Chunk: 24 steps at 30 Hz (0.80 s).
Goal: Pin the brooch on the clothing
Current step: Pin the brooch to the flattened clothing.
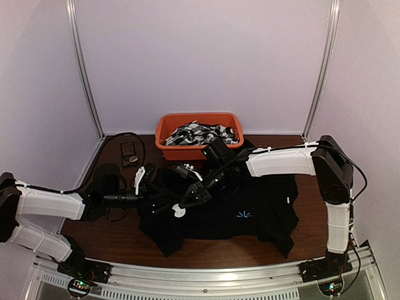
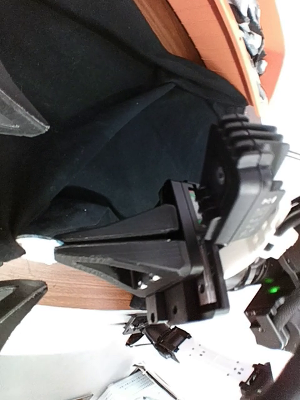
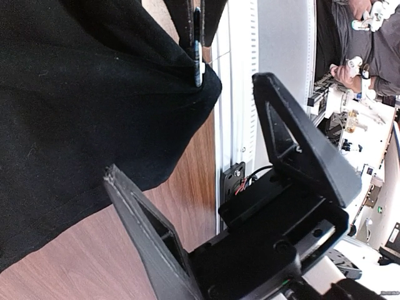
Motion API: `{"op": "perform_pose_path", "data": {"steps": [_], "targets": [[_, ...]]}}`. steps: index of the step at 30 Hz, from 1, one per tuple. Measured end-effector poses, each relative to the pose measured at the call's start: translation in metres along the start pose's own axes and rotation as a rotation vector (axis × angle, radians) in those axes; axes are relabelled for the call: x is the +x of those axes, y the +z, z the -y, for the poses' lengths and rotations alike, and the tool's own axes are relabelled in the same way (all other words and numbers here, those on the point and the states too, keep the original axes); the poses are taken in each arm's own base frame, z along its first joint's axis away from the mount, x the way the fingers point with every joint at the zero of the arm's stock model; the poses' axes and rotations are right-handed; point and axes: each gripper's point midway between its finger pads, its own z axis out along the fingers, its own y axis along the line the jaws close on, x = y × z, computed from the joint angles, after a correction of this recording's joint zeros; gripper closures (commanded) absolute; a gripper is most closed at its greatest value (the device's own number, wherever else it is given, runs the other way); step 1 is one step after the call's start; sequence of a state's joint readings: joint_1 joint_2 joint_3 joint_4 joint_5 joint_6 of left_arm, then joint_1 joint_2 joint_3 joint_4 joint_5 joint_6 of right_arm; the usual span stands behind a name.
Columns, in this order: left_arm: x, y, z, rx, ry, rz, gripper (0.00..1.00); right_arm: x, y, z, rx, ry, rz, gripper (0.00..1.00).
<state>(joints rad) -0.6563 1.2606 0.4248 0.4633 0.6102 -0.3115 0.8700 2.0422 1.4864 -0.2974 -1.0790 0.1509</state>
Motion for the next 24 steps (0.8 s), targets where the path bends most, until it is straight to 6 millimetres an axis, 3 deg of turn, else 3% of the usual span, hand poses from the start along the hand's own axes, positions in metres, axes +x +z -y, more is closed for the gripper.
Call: {"op": "perform_pose_path", "data": {"steps": [6,15,24], "targets": [[0.011,-0.004,0.007,0.045,0.029,0.06,0.2,0.005,-0.001,0.0,-0.005,-0.02,-0.018,1.0],[0.021,0.012,0.018,0.2,0.016,0.056,0.25,0.017,-0.002,0.0,-0.006,-0.032,-0.058,1.0],[0.016,0.017,0.03,0.298,0.023,0.048,0.31,0.023,-0.002,0.0,-0.006,-0.055,-0.077,1.0]]}}
